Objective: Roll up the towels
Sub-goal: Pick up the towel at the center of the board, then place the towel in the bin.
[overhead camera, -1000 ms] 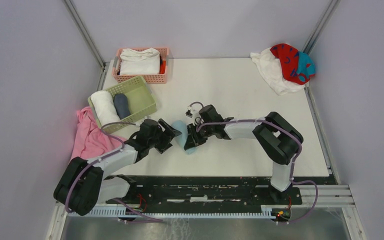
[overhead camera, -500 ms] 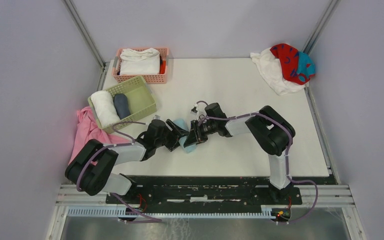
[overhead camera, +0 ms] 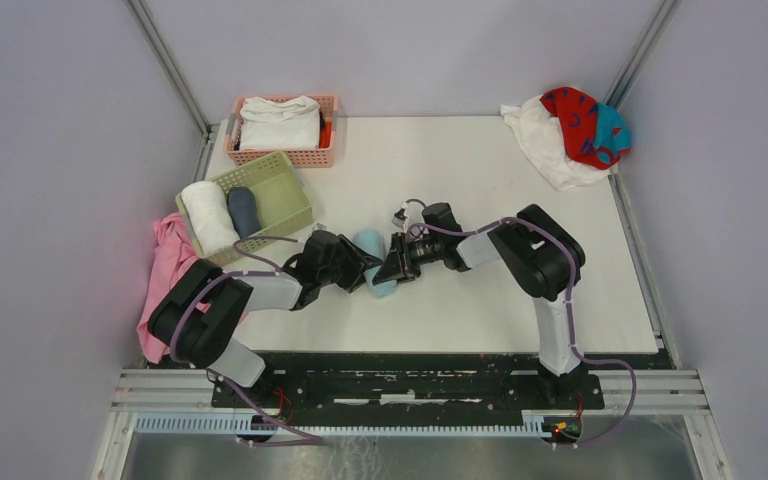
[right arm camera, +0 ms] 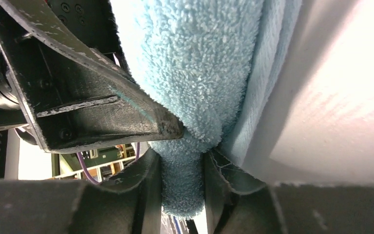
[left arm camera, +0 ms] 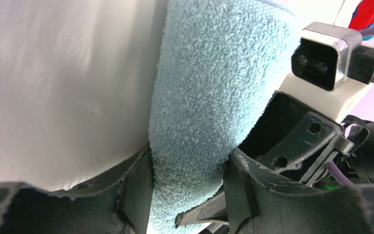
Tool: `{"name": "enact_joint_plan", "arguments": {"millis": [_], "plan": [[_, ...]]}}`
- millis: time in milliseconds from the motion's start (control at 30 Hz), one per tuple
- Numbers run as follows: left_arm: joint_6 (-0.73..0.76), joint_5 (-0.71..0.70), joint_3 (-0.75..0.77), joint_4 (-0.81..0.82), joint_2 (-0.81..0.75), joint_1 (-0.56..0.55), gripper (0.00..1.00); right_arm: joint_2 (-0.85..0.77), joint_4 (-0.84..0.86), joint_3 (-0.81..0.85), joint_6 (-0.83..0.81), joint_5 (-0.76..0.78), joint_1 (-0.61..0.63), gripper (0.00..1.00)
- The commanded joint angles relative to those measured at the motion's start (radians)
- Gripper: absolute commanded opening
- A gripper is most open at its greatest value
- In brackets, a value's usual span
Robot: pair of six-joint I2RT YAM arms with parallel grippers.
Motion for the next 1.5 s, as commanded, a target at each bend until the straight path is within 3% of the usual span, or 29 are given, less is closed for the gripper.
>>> {"name": "enact_joint_plan", "arguments": {"millis": [0, 200, 333, 367, 400, 533, 733, 1067, 1300, 1467], "plan": [[0.082, -0.100, 0.057, -0.151, 0.096, -0.015, 0.55, -0.004, -0.102, -0.047, -0.039, 0.107, 0.022, 0.42], [0.206, -0.133, 0.185, -0.277, 0.136, 0.011, 0.44, -0.191, -0.226, -0.077, -0.191, 0.156, 0.014, 0.68], [0.277, -0.132, 0.253, -0.332, 0.148, 0.042, 0.37, -0.357, -0.381, -0.115, -0.341, 0.255, -0.004, 0.80], [0.296, -0.132, 0.273, -0.350, 0.146, 0.045, 0.37, -0.399, -0.429, -0.120, -0.383, 0.289, -0.008, 0.94], [0.315, -0.131, 0.295, -0.368, 0.143, 0.048, 0.37, -0.438, -0.473, -0.124, -0.421, 0.326, -0.010, 1.00], [0.377, -0.119, 0.374, -0.423, 0.112, 0.072, 0.34, -0.570, -0.575, -0.162, -0.534, 0.501, -0.016, 1.00], [0.457, -0.025, 0.482, -0.496, 0.041, 0.197, 0.33, -0.664, -0.616, -0.200, -0.604, 0.656, -0.019, 1.00], [0.559, 0.115, 0.691, -0.616, -0.011, 0.495, 0.31, -0.674, -0.623, -0.207, -0.624, 0.696, -0.021, 1.00], [0.627, 0.262, 0.906, -0.694, 0.139, 0.653, 0.31, -0.667, -0.622, -0.203, -0.635, 0.696, -0.021, 1.00], [0.628, 0.292, 0.926, -0.693, 0.239, 0.715, 0.30, -0.670, -0.626, -0.206, -0.643, 0.696, -0.021, 1.00]]}}
